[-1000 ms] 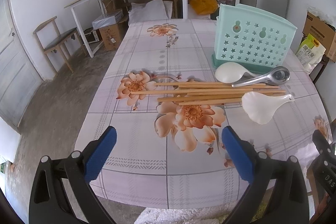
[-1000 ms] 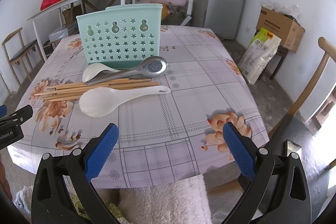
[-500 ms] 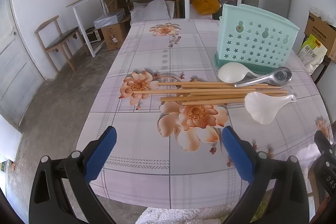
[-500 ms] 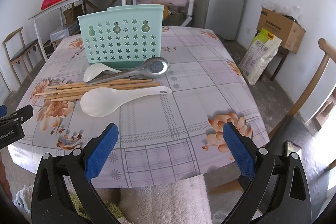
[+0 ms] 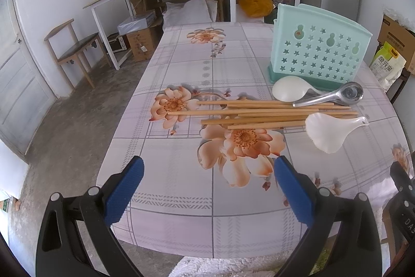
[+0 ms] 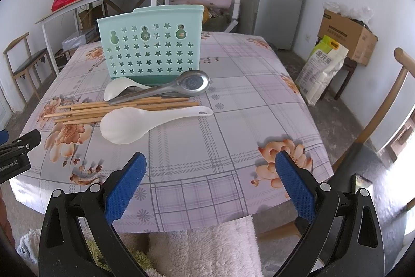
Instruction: Organize utensils
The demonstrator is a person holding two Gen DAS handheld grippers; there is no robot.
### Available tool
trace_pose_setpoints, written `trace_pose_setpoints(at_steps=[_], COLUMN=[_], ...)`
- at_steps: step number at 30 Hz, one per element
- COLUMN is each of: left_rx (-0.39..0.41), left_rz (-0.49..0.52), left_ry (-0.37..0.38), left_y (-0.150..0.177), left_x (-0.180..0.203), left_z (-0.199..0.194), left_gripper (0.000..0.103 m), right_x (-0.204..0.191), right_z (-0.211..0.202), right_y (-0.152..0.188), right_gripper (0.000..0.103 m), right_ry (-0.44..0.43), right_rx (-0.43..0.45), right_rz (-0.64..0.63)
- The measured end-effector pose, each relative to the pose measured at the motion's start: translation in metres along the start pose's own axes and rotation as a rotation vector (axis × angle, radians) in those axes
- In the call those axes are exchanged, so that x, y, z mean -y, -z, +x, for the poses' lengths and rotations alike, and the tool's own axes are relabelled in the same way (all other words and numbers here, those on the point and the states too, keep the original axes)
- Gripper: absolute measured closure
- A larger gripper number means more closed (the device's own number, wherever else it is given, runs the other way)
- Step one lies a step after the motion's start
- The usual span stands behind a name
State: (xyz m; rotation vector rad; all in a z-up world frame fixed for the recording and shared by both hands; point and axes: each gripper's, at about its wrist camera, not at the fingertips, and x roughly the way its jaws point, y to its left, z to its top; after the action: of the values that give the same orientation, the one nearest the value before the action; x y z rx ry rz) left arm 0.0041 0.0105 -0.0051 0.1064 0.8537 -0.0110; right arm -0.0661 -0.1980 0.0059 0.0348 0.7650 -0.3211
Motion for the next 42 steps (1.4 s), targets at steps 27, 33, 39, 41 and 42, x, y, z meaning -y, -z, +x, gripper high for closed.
trace_pose_setpoints(at_steps=[27,33,39,41,42], left_rx=[-0.017,-0.049,-0.110,-0.157,-0.174], left_rz=[-0.085,-0.053,-0.044,-0.054,-0.059], left_ry=[0.420,0.534,0.661,0.704,0.715], left_y=[-0.026,-0.032,-0.037,-0.038,-0.038], left_x=[-0.005,0.013,0.034,0.039,0.041], left_z=[0.036,0.048,0.061,0.069,0.072], left_gripper=[0.006,0.006,0.024,0.038,0.041], right_x=[-0.019,-0.023,-0.018,-0.019,-0.019], right_z=[0.035,0.046,0.049,0.049,0.049], right_y=[0.010,0.016,0.020,0.020,0.020], right_gripper=[0.008,0.008,0.008,0.008,0.008], right_ry=[-0.067,-0.087,-0.125,-0.124,-0.126], right_rx=[-0.109,-0.155,-0.163,-0.160,-0.158], right_rz=[-0.036,-0.056,-0.031,-0.037,-0.039])
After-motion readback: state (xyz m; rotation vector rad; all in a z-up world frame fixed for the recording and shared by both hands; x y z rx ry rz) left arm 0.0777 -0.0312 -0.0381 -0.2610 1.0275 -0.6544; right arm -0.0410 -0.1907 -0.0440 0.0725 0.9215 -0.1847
